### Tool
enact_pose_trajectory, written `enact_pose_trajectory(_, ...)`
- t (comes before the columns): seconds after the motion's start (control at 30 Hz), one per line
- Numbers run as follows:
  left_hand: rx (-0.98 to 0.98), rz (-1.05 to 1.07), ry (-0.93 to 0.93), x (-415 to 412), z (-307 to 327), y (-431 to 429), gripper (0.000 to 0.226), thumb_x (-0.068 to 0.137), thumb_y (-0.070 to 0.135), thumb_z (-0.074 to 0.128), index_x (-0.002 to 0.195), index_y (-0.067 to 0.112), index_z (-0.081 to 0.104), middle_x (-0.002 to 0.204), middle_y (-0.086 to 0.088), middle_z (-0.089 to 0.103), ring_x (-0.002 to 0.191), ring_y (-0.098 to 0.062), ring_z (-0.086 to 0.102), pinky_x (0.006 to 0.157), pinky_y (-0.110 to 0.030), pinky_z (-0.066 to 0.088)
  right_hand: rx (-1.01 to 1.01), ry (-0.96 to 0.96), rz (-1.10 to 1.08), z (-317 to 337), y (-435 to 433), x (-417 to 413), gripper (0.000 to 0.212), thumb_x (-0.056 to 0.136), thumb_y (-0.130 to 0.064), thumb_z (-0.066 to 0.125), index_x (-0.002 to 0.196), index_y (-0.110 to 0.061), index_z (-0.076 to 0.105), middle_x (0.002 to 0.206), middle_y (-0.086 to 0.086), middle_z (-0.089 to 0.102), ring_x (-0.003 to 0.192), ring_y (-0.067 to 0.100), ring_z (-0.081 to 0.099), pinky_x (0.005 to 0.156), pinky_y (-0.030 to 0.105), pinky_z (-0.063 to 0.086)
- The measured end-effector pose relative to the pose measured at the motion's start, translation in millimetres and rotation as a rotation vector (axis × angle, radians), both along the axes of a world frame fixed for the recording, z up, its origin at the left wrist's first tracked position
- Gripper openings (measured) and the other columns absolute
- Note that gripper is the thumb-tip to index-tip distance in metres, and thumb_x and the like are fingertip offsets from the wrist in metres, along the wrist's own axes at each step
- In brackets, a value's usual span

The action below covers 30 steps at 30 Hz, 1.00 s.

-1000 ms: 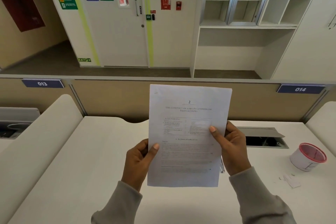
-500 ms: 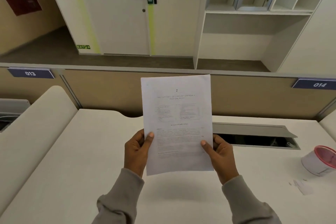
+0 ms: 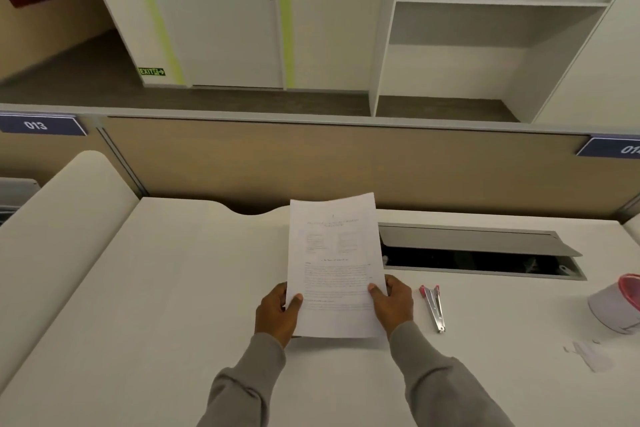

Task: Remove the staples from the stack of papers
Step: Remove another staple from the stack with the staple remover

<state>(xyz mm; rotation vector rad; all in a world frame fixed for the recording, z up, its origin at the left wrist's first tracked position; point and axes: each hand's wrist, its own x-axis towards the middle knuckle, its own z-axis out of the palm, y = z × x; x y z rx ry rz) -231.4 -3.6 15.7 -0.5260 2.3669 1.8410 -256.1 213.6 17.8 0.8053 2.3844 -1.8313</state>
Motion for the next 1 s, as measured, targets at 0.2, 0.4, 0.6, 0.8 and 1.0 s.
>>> enact_pose_trajectory(0.2,-0.060,0.028,-0.148,-15.2,-10.2,2.7,0.018,0.096,0.019,0.062,0.113,0.026,0.065,0.108,-0.001,0.068,0.092,-0.023,0.066,0.047,-0.031,0.057,0.140,-0.135,0.038,-13.0,-6.2,-11.8,0.024,0.092,-0.013,0.063,0.114,-0.008,0.069,0.115,0.010,0.071,0.108,0.032,0.063,0.094,0.030,0.046)
enact_pose_trajectory(0.4,-0.149,0.047,-0.164,-27.8,-13.4,8.3,0.024,0.098,0.021,0.060,0.122,0.019,0.062,0.106,-0.004,0.064,0.082,-0.016,0.060,0.047,-0.029,0.057,0.199,-0.210,0.092,-14.3,-4.1,-26.5,0.035,0.091,-0.023,0.065,0.123,-0.008,0.061,0.122,0.010,0.067,0.113,0.031,0.061,0.097,0.032,0.045)
enact_pose_trajectory(0.6,-0.001,0.017,-0.220,-26.3,-25.7,2.1,0.087,0.081,0.022,0.083,0.152,0.019,0.033,0.123,-0.005,0.056,0.102,-0.026,0.061,0.054,-0.028,0.059,0.158,-0.216,0.240,-14.9,17.8,-14.3,0.083,0.078,-0.029,0.082,0.145,-0.011,0.036,0.127,0.011,0.061,0.118,0.028,0.057,0.100,0.035,0.043)
enact_pose_trajectory(0.8,-0.401,-0.282,-0.259,-20.6,-31.5,-7.2,0.116,0.069,0.038,0.089,0.157,0.012,0.017,0.149,-0.007,0.035,0.139,-0.025,0.037,0.115,-0.032,0.034,0.302,-0.250,0.524,-20.8,34.3,5.7,0.108,0.065,-0.029,0.091,0.149,-0.012,0.026,0.123,0.005,0.051,0.109,0.022,0.057,0.094,0.030,0.049)
enact_pose_trajectory(1.0,-0.513,-0.339,-0.275,-27.3,-27.9,-2.5,0.109,0.075,0.032,0.086,0.157,0.009,0.017,0.147,-0.009,0.029,0.138,-0.025,0.037,0.112,-0.024,0.030,0.533,-0.217,0.623,-12.7,24.0,5.3,0.082,0.077,-0.025,0.079,0.142,-0.009,0.033,0.119,0.006,0.041,0.117,0.024,0.048,0.101,0.025,0.041)
